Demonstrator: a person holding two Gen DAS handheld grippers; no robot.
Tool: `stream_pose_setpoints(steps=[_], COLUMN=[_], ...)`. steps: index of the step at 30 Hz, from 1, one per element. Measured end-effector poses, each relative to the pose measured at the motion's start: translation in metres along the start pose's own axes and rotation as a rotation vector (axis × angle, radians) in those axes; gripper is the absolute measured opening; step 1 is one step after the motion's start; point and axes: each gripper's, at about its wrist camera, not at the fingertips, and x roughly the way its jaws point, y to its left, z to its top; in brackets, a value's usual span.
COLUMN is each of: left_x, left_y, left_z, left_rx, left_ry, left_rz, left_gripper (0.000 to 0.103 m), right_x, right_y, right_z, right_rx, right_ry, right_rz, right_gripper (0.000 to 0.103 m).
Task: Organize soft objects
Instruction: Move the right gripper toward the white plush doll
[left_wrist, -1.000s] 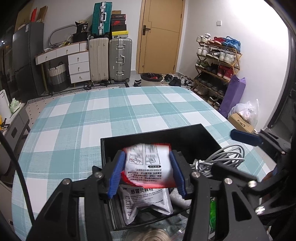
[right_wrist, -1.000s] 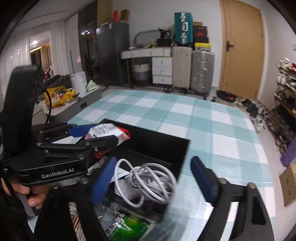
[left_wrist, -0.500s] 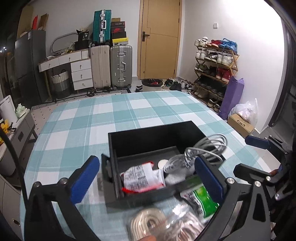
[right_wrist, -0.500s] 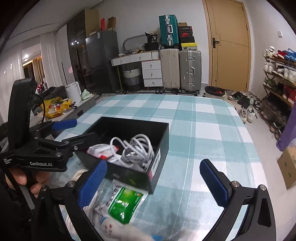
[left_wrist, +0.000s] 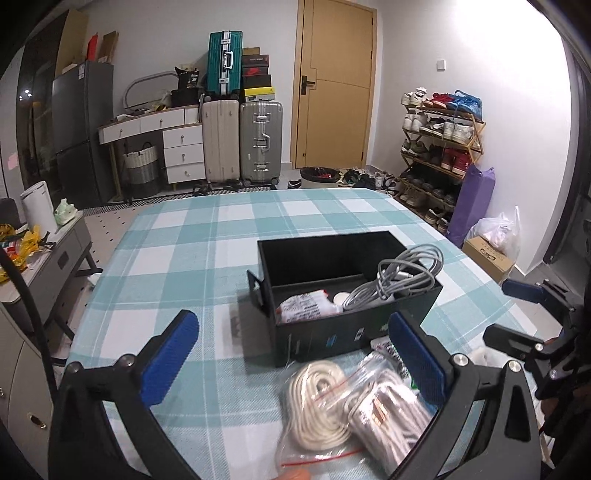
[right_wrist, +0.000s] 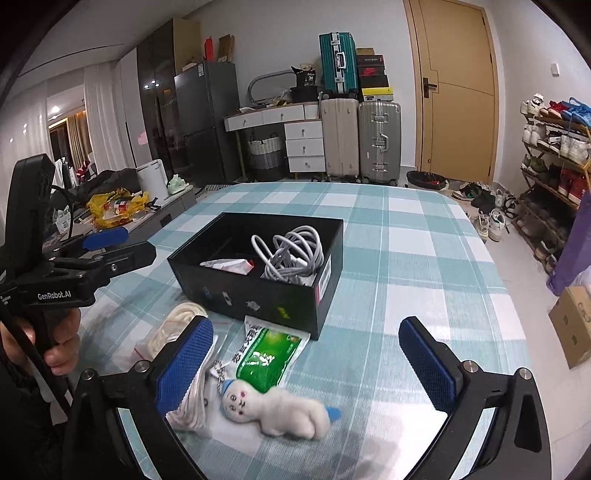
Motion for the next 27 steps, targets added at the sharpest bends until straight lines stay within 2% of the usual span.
stream_pose_setpoints(steps=[12,16,19,27], left_x=[-0.009,-0.01,-0.007,-0.004], left_y=[0.006,0.013,0.017,0.012], left_z=[-0.024,-0.025,-0.026,-0.029], left_rx=[0.0,-0.009,-0.034,-0.008], left_ry=[0.013,0.013,0.028,0.043], left_rz=[0.004,0.026,0.013,0.015], left_gripper=[0.103,0.103,0.103,0.103], right_x=[-0.003,0.005,0.011,0.025], right_y=[0.007,0.011,0.013,0.011], right_z=[-0.009,-0.014,-0.017,-0.028], right_rx=[-0.033,-0.054,-0.068,-0.089], right_ry=[0.042,0.081,0.103,0.18], right_rz=[-0.02,-0.012,-0.009,-0.013], right_gripper=[0.102,0.102,0.102,0.102])
